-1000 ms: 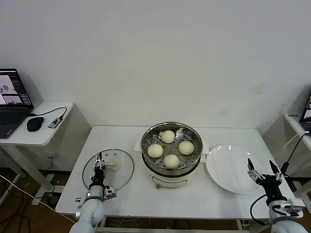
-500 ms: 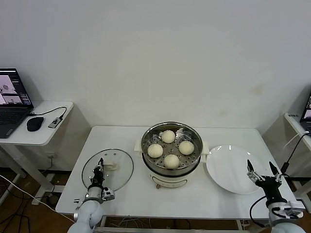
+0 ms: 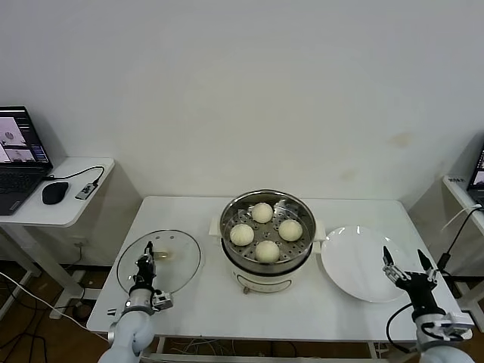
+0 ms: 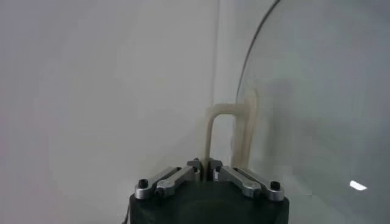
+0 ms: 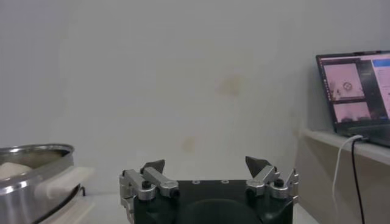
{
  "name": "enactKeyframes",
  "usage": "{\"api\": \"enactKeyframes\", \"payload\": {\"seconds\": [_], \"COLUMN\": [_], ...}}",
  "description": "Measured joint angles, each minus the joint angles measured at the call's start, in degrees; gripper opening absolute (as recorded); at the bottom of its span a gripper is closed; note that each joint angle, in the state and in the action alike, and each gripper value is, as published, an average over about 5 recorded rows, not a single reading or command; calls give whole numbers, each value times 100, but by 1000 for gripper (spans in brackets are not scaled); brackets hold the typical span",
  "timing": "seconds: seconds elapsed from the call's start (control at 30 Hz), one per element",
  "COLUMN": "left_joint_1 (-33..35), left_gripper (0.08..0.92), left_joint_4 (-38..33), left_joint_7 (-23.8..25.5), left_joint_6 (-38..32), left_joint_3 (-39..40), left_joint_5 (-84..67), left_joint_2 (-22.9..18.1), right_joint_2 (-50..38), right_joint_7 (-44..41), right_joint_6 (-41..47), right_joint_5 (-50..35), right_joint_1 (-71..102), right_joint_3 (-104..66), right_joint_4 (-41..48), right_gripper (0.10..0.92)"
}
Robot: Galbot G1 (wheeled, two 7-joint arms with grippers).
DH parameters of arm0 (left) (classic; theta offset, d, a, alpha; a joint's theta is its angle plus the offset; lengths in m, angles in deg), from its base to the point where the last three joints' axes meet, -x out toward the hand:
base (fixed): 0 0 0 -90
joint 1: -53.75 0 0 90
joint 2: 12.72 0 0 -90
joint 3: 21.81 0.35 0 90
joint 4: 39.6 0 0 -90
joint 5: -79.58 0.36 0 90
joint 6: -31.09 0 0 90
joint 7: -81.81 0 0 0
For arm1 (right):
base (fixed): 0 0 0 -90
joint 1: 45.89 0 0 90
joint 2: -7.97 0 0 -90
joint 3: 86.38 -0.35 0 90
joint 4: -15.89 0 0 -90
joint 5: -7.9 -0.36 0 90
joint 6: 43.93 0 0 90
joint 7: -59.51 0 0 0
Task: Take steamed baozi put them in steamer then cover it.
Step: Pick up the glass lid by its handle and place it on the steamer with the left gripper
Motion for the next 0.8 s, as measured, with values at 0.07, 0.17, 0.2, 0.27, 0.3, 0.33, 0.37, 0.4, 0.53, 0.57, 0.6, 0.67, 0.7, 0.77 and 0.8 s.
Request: {"api": "enactKeyframes", "payload": {"seconds": [0.07, 0.17, 0.2, 0.27, 0.3, 0.33, 0.37, 0.4, 0.53, 0.57, 0.6, 0.67, 0.7, 0.77, 0.8], "left_joint_1": [100, 265, 324, 440, 496, 548, 591, 628, 688, 689, 684, 658, 638, 584, 552], "left_gripper": [146, 146, 146, 146, 146, 146, 146, 146, 146, 146, 146, 146, 146, 146, 146], "left_joint_4": [-255, -691, -848, -1169, -1330, -1488, -1636, -1784, -2304, -2418, -2532, -2739, -2827, -2967, -3019], "left_joint_7": [55, 173, 225, 340, 403, 467, 532, 600, 865, 937, 1019, 1194, 1286, 1467, 1557], "left_joint_6": [145, 453, 576, 824, 945, 1065, 1180, 1297, 1774, 1890, 2007, 2221, 2315, 2479, 2550], "left_joint_3": [5, 24, 31, 40, 44, 50, 57, 67, 158, 194, 237, 341, 402, 544, 622], "left_joint_5": [-60, -109, -117, -120, -111, -93, -64, -23, 249, 335, 427, 618, 716, 912, 1008], "left_joint_2": [-12, -33, -33, -27, -18, -9, -1, 6, 5, -1, -10, -37, -55, -99, -124], "right_joint_2": [3, 4, 2, -2, -3, -4, -2, 2, 39, 54, 71, 116, 145, 213, 250], "right_joint_7": [1, 2, 2, 2, 2, 2, 3, 2, 2, 3, 5, 10, 12, 13, 10], "right_joint_6": [2, 6, 8, 11, 13, 17, 21, 28, 85, 109, 137, 205, 243, 323, 362], "right_joint_5": [-1, -7, -10, -17, -20, -22, -24, -25, -17, -8, 7, 56, 90, 175, 224], "right_joint_1": [-23, -55, -67, -91, -103, -115, -126, -136, -171, -180, -188, -198, -197, -185, -176], "right_joint_3": [22, 51, 61, 80, 88, 94, 98, 101, 89, 81, 70, 42, 26, -7, -24], "right_joint_4": [-5, -19, -22, -26, -26, -26, -27, -28, -46, -51, -58, -74, -86, -117, -135], "right_gripper": [823, 823, 823, 823, 823, 823, 823, 823, 823, 823, 823, 823, 823, 823, 823]}}
